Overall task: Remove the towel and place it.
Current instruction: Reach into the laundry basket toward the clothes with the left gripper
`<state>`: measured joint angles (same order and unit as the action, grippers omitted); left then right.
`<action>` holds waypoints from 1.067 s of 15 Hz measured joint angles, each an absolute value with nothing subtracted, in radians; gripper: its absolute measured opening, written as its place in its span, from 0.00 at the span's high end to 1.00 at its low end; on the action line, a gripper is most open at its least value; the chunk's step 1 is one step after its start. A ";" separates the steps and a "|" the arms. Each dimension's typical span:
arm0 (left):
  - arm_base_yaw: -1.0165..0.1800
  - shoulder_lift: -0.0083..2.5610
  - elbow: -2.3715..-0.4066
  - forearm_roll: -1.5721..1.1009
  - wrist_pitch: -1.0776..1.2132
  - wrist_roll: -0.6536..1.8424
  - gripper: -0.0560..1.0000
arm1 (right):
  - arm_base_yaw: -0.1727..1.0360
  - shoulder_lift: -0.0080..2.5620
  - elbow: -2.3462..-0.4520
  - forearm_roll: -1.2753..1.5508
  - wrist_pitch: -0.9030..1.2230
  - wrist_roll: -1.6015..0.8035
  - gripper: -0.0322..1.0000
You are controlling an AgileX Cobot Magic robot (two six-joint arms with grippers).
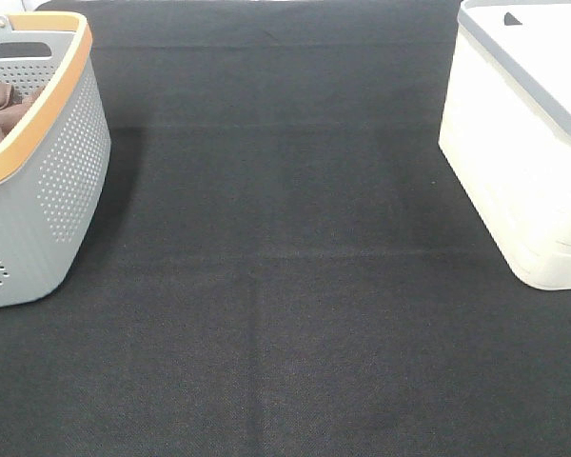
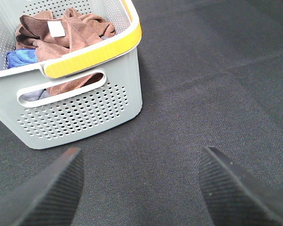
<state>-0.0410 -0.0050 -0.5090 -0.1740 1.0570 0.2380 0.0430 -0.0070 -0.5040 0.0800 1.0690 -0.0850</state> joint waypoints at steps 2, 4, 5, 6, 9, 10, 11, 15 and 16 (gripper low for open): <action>-0.041 -0.005 -0.509 -0.174 1.057 0.238 0.32 | 0.043 -0.007 -0.504 0.080 1.069 -0.085 0.29; -0.041 -0.005 -0.509 -0.174 1.057 0.238 0.32 | 0.043 -0.007 -0.504 0.080 1.069 -0.085 0.29; -0.041 -0.005 -0.509 -0.174 1.057 0.238 0.32 | 0.043 -0.007 -0.504 0.080 1.069 -0.085 0.29; -0.041 -0.005 -0.509 -0.180 1.057 0.238 0.32 | 0.043 -0.007 -0.504 0.080 1.069 -0.085 0.29; -0.041 -0.005 -0.509 -0.184 1.057 0.238 0.32 | 0.043 -0.007 -0.504 0.080 1.069 -0.085 0.29; -0.041 -0.005 -0.509 -0.184 1.057 0.238 0.32 | 0.043 -0.007 -0.504 0.080 1.069 -0.085 0.29; -0.041 -0.005 -0.509 -0.184 1.057 0.238 0.32 | 0.043 -0.007 -0.504 0.080 1.069 -0.085 0.29; -0.041 -0.005 -0.509 -0.184 1.057 0.238 0.32 | 0.043 -0.007 -0.504 0.080 1.069 -0.085 0.29; -0.041 -0.005 -0.509 -0.184 1.057 0.238 0.32 | 0.043 -0.007 -0.504 0.080 1.069 -0.085 0.29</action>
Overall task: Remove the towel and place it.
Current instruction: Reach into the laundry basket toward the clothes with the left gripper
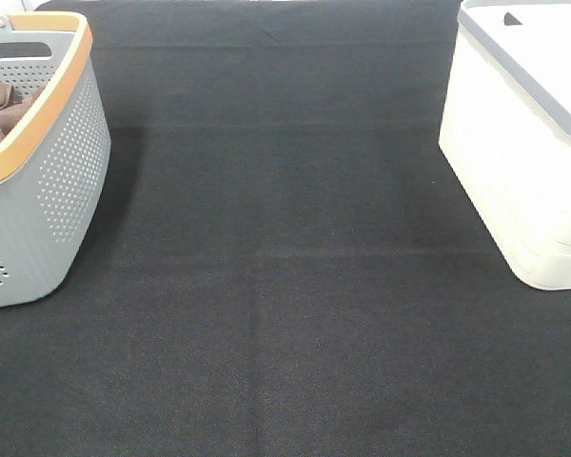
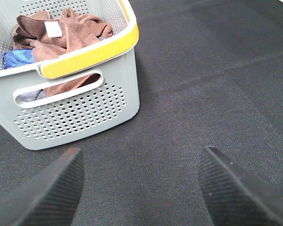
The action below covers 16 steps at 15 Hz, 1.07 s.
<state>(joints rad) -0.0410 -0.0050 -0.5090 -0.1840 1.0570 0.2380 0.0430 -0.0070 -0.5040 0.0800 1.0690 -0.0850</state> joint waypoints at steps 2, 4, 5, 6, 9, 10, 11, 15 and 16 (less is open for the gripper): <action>-0.041 -0.005 -0.509 -0.184 1.057 0.238 0.32 | 0.043 -0.007 -0.504 0.080 1.069 -0.085 0.29; -0.041 -0.005 -0.509 -0.184 1.057 0.238 0.32 | 0.043 -0.007 -0.504 0.080 1.069 -0.085 0.29; -0.041 -0.005 -0.509 -0.184 1.057 0.238 0.32 | 0.043 -0.007 -0.504 0.080 1.069 -0.085 0.29; -0.041 -0.005 -0.509 -0.184 1.057 0.238 0.32 | 0.043 -0.007 -0.504 0.080 1.069 -0.085 0.29; -0.041 -0.005 -0.509 -0.184 1.057 0.238 0.32 | 0.043 -0.007 -0.504 0.091 1.069 -0.085 0.29; -0.041 -0.005 -0.509 -0.184 1.057 0.238 0.32 | 0.043 -0.007 -0.504 0.093 1.069 -0.085 0.29; -0.041 -0.005 -0.509 -0.184 1.057 0.238 0.32 | 0.043 -0.007 -0.504 0.093 1.069 -0.085 0.29; -0.041 -0.005 -0.509 -0.184 1.057 0.225 0.32 | 0.043 -0.007 -0.504 0.095 1.069 -0.085 0.29; -0.041 -0.005 -0.509 -0.184 1.057 0.222 0.32 | 0.043 -0.007 -0.504 0.095 1.069 -0.085 0.29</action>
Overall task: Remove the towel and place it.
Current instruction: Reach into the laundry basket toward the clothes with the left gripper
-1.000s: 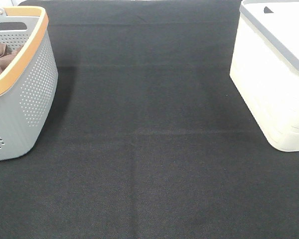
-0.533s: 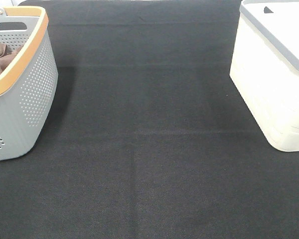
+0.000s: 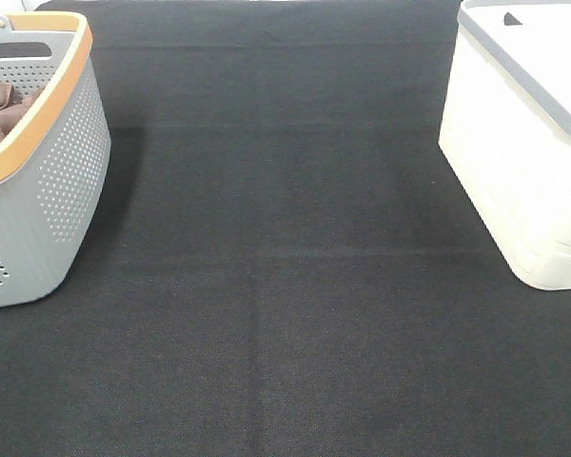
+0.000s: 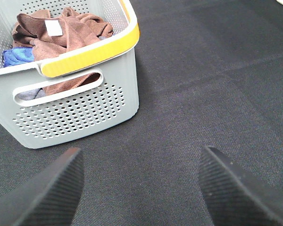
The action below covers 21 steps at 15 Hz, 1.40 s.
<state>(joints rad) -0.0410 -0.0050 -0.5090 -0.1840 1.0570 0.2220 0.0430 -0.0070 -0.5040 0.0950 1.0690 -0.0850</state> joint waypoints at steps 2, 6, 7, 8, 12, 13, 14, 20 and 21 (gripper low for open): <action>-0.041 -0.005 -0.509 -0.184 1.057 0.222 0.32 | 0.043 -0.007 -0.504 0.095 1.069 -0.085 0.29; -0.041 0.036 -0.519 -0.153 0.954 0.155 0.32 | 0.043 -0.007 -0.504 0.095 1.069 -0.085 0.29; -0.041 0.080 -0.522 -0.134 0.859 0.132 0.32 | 0.043 -0.007 -0.504 0.095 1.069 -0.085 0.29; -0.041 0.134 -0.522 -0.119 0.750 0.097 0.32 | 0.043 -0.007 -0.504 0.095 1.069 -0.085 0.29; -0.041 0.512 -0.554 -0.085 0.342 0.027 0.32 | 0.043 -0.007 -0.504 0.095 1.069 -0.085 0.29; -0.041 0.609 -0.597 -0.085 0.318 0.022 0.32 | 0.043 -0.007 -0.504 0.095 1.069 -0.085 0.29; -0.041 0.609 -0.597 -0.085 0.318 0.022 0.32 | 0.043 -0.007 -0.504 0.095 1.069 -0.085 0.29; -0.041 1.197 -1.048 -0.029 0.408 -0.074 0.32 | 0.043 -0.007 -0.504 0.095 1.069 -0.085 0.29; -0.041 1.267 -1.106 0.000 0.448 -0.115 0.32 | 0.043 -0.007 -0.504 0.095 1.069 -0.085 0.29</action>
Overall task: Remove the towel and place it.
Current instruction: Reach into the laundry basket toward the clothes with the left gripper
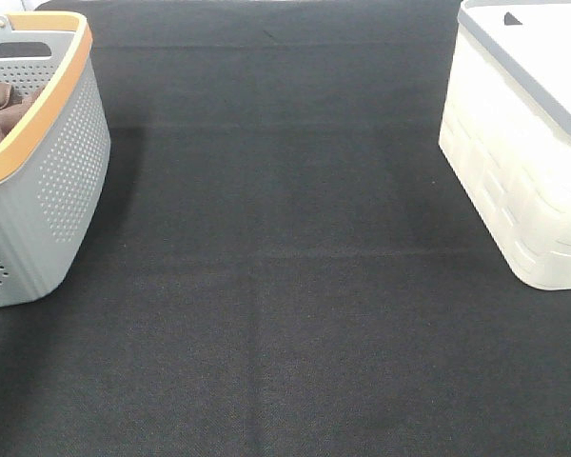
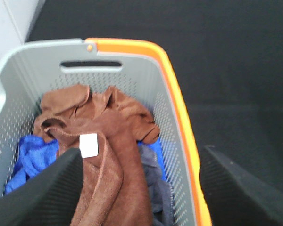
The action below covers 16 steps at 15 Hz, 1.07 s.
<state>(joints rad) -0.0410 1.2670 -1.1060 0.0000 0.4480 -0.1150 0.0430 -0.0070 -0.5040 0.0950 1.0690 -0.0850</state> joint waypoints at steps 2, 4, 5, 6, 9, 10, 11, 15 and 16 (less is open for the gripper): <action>-0.041 1.432 -1.229 0.050 0.565 -0.182 0.32 | 0.043 -0.007 -0.504 0.095 1.069 -0.085 0.29; -0.040 1.560 -1.303 0.078 0.649 -0.202 0.32 | 0.043 -0.007 -0.504 0.095 1.069 -0.085 0.29; -0.032 1.609 -1.336 0.087 0.675 -0.223 0.32 | 0.043 -0.007 -0.504 0.095 1.069 -0.085 0.29; -0.010 1.651 -1.372 0.089 0.694 -0.250 0.32 | 0.043 -0.007 -0.504 0.095 1.069 -0.085 0.29; 0.104 1.778 -1.479 0.083 0.762 -0.301 0.32 | 0.043 -0.007 -0.504 0.095 1.069 -0.085 0.29; 0.104 1.778 -1.479 0.083 0.762 -0.301 0.32 | 0.043 -0.007 -0.504 0.095 1.069 -0.085 0.29; 0.126 1.806 -1.508 0.066 0.769 -0.303 0.32 | 0.043 -0.007 -0.504 0.095 1.069 -0.085 0.29; 0.169 1.929 -1.630 -0.015 0.771 -0.304 0.32 | 0.043 -0.007 -0.504 0.095 1.069 -0.085 0.29; 0.169 1.980 -1.677 -0.034 0.779 -0.304 0.32 | 0.043 -0.007 -0.504 0.095 1.069 -0.085 0.29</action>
